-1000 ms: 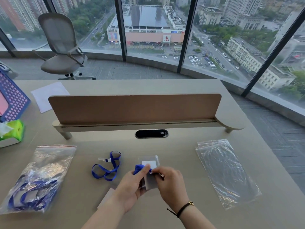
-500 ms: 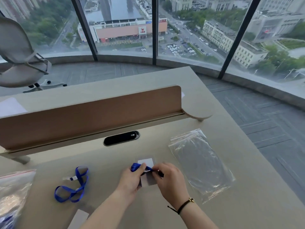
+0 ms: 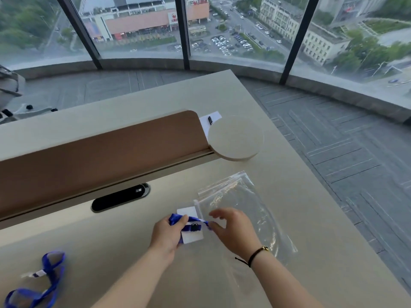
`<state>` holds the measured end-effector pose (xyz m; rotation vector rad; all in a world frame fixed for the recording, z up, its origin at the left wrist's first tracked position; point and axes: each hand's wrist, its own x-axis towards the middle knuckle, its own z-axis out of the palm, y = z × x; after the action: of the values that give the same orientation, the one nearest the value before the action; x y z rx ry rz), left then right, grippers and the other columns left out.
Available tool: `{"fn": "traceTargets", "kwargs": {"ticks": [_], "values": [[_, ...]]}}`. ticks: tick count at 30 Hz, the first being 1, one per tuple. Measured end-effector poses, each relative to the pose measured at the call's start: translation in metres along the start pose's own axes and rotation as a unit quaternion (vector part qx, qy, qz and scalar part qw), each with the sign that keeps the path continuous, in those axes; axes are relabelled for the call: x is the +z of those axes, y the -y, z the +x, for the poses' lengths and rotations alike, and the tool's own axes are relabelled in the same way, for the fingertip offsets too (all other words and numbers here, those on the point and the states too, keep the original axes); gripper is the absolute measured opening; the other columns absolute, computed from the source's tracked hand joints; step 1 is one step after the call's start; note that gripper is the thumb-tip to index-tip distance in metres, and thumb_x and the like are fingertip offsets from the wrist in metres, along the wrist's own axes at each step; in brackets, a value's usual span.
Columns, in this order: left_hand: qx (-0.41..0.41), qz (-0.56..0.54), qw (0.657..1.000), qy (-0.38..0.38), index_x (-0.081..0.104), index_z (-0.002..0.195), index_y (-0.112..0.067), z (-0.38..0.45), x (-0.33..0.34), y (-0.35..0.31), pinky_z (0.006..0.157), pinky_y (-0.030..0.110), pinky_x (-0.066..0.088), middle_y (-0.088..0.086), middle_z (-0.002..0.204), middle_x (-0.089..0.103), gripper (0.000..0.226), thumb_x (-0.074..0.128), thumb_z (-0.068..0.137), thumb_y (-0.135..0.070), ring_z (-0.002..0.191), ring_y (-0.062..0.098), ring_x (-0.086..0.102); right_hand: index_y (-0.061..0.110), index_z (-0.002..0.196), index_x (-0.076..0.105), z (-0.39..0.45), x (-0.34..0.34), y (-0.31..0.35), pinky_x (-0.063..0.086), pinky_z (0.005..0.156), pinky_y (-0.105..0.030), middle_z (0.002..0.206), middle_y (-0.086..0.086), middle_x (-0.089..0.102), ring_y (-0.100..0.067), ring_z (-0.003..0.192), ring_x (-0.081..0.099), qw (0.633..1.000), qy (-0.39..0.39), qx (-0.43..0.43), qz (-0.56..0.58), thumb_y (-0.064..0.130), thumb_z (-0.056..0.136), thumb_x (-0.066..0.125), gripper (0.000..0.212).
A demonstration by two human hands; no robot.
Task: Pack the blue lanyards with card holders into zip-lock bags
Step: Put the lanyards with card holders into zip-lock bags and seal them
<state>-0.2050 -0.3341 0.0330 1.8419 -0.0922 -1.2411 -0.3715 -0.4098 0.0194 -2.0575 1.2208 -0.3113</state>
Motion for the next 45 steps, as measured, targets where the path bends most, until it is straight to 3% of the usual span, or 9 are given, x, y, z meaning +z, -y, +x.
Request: {"fn": "traceTargets", "kwargs": {"ticks": [5,12,17,22,26,32,39,43,45], "values": [[0.002,0.018,1.0,-0.013,0.07,0.102,-0.001,0.024,0.006,-0.003,0.085,0.054,0.057,0.024,0.092,0.077,0.015,0.063,0.097,-0.013,0.088,0.042,0.074,0.033,0.131,0.053,0.056,0.001,-0.032,0.055,0.078,-0.036,0.096,0.002,0.072,-0.021,0.095,0.065,0.993,0.063,0.098,-0.024,0.036,0.095,0.053,0.037],[0.007,-0.003,0.999,-0.042,0.072,0.098,-0.003,0.052,0.016,-0.007,0.085,0.048,0.058,0.021,0.093,0.077,0.012,0.065,0.095,-0.012,0.087,0.039,0.075,0.036,0.144,0.031,0.112,0.006,-0.044,0.055,0.079,-0.039,0.111,-0.003,0.067,-0.026,0.103,0.063,0.979,0.143,0.088,-0.118,0.042,0.097,0.047,0.05],[0.011,-0.009,0.999,-0.036,0.071,0.098,-0.002,0.057,0.023,-0.01,0.086,0.049,0.057,0.017,0.087,0.078,0.012,0.063,0.097,-0.011,0.085,0.038,0.075,0.02,0.119,0.055,0.123,0.013,-0.042,0.049,0.075,-0.035,0.11,-0.006,0.067,-0.027,0.1,0.063,0.977,0.127,0.104,-0.136,0.041,0.098,0.045,0.031],[0.017,-0.001,0.999,-0.039,0.07,0.097,-0.003,0.053,0.021,-0.013,0.086,0.049,0.057,0.017,0.083,0.078,0.011,0.061,0.098,-0.011,0.085,0.038,0.075,0.014,0.086,0.054,0.123,0.016,-0.043,0.047,0.066,-0.034,0.09,-0.009,0.067,-0.028,0.08,0.06,0.981,0.09,0.114,-0.129,0.031,0.095,0.048,0.021],[0.018,-0.027,0.999,-0.04,0.07,0.091,-0.009,0.047,0.01,-0.016,0.084,0.047,0.058,0.019,0.093,0.077,0.008,0.064,0.096,-0.011,0.083,0.035,0.075,0.012,0.086,0.067,0.107,0.014,-0.038,0.052,0.07,-0.03,0.084,-0.004,0.07,-0.022,0.08,0.063,0.987,0.052,0.151,-0.033,0.025,0.089,0.061,0.015],[0.013,-0.113,0.994,0.003,0.068,0.093,-0.01,0.017,-0.021,-0.021,0.07,0.035,0.056,0.008,0.079,0.077,0.008,0.062,0.097,-0.01,0.063,0.018,0.075,0.019,0.093,0.073,0.057,0.014,-0.009,0.045,0.066,-0.011,0.084,0.008,0.07,-0.009,0.079,0.065,0.986,0.042,0.144,0.077,0.01,0.086,0.061,0.017],[-0.039,-0.202,0.977,0.06,0.069,0.11,-0.004,-0.033,-0.078,-0.02,0.074,0.044,0.06,0.017,0.097,0.077,0.021,0.061,0.097,-0.018,0.085,0.032,0.074,0.037,0.07,0.061,0.004,0.026,0.069,0.043,0.049,-0.013,0.063,0.007,0.064,-0.003,0.052,0.051,0.986,0.049,0.098,0.123,0.005,0.078,0.061,0.032],[-0.045,-0.25,0.961,0.107,0.064,0.122,0.003,-0.066,-0.116,-0.019,0.095,0.06,0.052,0.026,0.115,0.071,0.033,0.051,0.102,-0.02,0.108,0.044,0.068,0.027,0.066,0.06,-0.021,0.046,0.125,0.037,0.049,-0.017,0.059,0.0,0.061,-0.01,0.05,0.046,0.989,0.085,0.044,0.11,0.01,0.075,0.057,0.019],[-0.048,-0.294,0.947,0.123,0.062,0.124,0.007,-0.082,-0.137,-0.015,0.091,0.06,0.054,0.029,0.12,0.068,0.037,0.049,0.103,-0.021,0.112,0.046,0.066,0.025,0.058,0.049,-0.032,0.057,0.153,0.035,0.046,-0.014,0.053,0.009,0.058,-0.004,0.049,0.048,0.992,0.102,0.017,0.076,0.006,0.076,0.052,0.027]]}}
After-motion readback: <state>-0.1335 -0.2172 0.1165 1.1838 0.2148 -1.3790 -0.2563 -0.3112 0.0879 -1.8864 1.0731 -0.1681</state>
